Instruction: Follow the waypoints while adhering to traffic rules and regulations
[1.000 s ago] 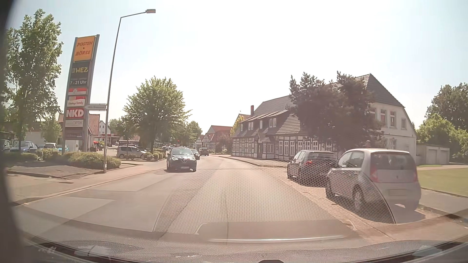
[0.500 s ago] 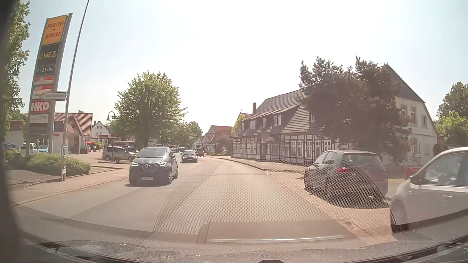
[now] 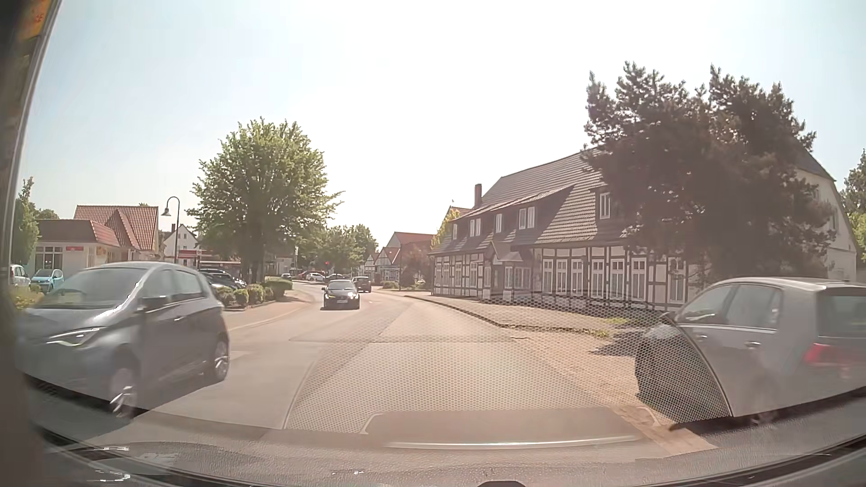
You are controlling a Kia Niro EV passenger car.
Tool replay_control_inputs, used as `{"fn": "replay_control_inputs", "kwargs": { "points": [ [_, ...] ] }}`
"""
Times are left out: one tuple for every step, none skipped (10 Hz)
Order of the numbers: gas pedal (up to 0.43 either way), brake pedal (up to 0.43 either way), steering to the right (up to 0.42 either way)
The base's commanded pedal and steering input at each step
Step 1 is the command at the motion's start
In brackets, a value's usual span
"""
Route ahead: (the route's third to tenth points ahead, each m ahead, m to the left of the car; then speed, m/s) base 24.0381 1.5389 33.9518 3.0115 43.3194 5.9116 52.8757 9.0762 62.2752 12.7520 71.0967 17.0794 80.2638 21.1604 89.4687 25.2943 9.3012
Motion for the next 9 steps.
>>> {"fn": "replay_control_inputs", "kwargs": {
  "points": [
    [0.157, 0.000, -0.013],
    [0.157, 0.000, -0.013],
    [0.157, 0.000, -0.015],
    [0.157, 0.000, -0.015],
    [0.157, 0.000, -0.016],
    [0.157, 0.000, -0.017],
    [0.150, 0.000, -0.019],
    [0.150, 0.000, -0.020],
    [0.150, 0.000, -0.023]
  ]
}}
